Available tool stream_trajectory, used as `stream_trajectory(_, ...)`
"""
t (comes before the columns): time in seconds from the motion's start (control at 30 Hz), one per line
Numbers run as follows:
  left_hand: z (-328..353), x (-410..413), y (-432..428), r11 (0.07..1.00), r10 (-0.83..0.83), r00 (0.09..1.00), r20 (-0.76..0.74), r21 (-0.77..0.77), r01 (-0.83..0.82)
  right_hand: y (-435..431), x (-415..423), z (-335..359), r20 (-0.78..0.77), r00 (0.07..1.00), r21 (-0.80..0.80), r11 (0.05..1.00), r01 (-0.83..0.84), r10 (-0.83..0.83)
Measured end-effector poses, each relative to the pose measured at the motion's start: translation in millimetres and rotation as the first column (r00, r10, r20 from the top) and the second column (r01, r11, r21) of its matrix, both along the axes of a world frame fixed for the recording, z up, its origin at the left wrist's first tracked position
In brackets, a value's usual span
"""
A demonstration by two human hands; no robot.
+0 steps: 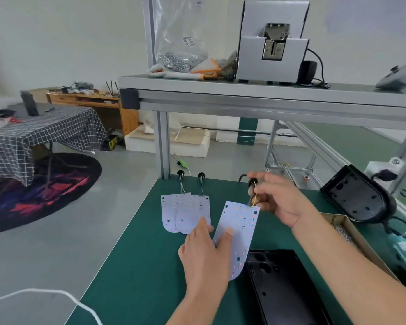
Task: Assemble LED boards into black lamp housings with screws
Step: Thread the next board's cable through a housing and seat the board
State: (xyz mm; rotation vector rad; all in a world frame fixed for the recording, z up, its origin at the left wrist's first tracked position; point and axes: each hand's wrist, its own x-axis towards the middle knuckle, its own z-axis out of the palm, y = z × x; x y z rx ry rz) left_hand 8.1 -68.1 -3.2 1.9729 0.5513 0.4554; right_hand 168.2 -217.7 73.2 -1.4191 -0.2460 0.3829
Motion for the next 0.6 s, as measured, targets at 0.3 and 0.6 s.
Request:
stream_trajectory(0.3,20,-7,6,0.921,-0.129,0.957,0.260,-0.326,0.213,-16,-27,-4,0.015,0.998,0.134,0.989,0.061,-0.064)
stream_trajectory(0.6,25,-16,6,0.490,-0.334,0.828,0.450,-0.667,0.561,-46,-20,-1,0.526,0.848,-0.390,0.906,0.166,0.071)
